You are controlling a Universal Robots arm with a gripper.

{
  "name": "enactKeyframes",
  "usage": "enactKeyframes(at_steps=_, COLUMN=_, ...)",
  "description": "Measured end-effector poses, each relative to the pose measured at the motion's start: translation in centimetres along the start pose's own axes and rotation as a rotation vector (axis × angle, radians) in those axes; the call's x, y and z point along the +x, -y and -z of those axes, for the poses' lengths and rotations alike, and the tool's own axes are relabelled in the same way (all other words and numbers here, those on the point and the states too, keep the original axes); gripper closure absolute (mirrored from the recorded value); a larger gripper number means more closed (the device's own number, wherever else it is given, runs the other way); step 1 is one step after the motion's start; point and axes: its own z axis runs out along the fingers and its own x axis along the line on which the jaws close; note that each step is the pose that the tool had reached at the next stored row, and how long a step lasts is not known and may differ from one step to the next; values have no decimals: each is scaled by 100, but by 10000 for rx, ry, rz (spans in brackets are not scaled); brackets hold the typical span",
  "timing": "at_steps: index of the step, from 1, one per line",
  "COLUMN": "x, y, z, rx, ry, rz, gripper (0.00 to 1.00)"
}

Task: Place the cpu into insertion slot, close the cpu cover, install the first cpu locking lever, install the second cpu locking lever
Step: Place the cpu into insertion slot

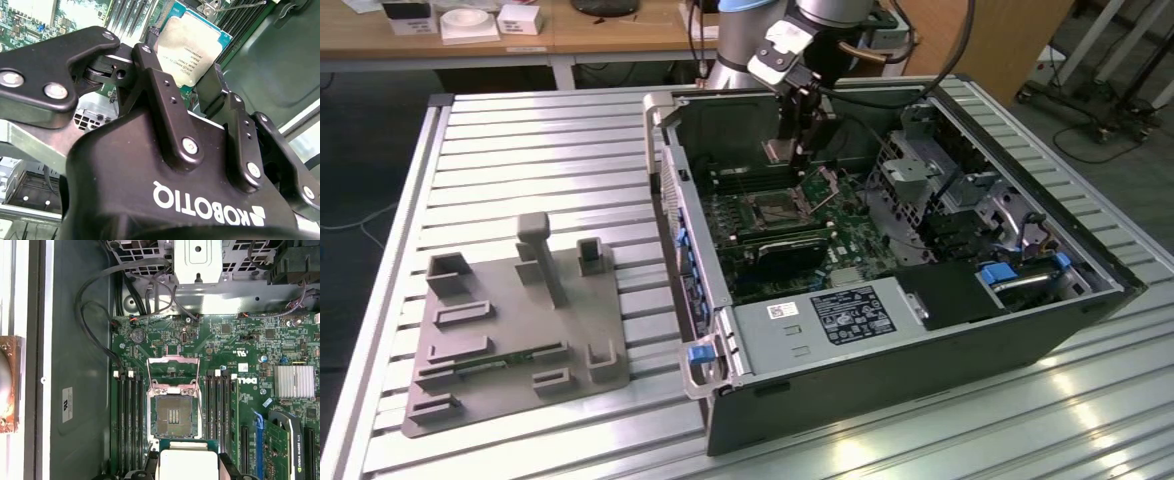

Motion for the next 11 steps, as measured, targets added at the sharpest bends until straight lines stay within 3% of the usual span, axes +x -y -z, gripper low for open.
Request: enactKeyframes(at_steps=11, x=-2, y=-3, z=-140, rx=0, ry=0, rz=0, gripper=46)
